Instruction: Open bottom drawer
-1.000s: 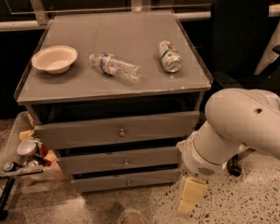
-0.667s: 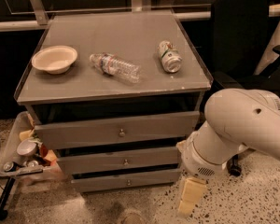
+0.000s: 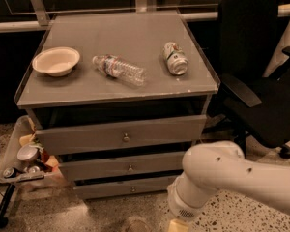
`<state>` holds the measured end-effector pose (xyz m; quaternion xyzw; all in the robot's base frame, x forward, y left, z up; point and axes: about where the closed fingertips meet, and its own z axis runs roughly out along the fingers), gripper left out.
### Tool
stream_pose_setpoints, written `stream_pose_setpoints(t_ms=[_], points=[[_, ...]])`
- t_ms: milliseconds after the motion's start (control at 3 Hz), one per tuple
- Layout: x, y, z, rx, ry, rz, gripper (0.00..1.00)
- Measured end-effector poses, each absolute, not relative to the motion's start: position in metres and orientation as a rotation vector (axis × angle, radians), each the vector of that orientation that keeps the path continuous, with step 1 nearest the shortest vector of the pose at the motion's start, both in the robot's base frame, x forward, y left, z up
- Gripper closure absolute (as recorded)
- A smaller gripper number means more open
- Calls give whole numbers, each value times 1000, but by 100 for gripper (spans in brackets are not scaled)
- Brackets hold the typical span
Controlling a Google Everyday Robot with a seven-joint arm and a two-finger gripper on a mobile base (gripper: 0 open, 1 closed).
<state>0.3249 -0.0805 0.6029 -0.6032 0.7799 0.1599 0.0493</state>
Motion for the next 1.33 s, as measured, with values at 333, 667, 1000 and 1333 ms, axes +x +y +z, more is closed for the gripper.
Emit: stream_pose_setpoints(t_ms=[333, 667, 1000, 1333], points=[[321, -62, 520, -1798, 2425, 581, 0], [323, -51, 500, -1761, 2417, 628, 0], [323, -51, 500, -1762, 2417, 628, 0], [333, -46, 476, -1716, 2420, 622, 0]])
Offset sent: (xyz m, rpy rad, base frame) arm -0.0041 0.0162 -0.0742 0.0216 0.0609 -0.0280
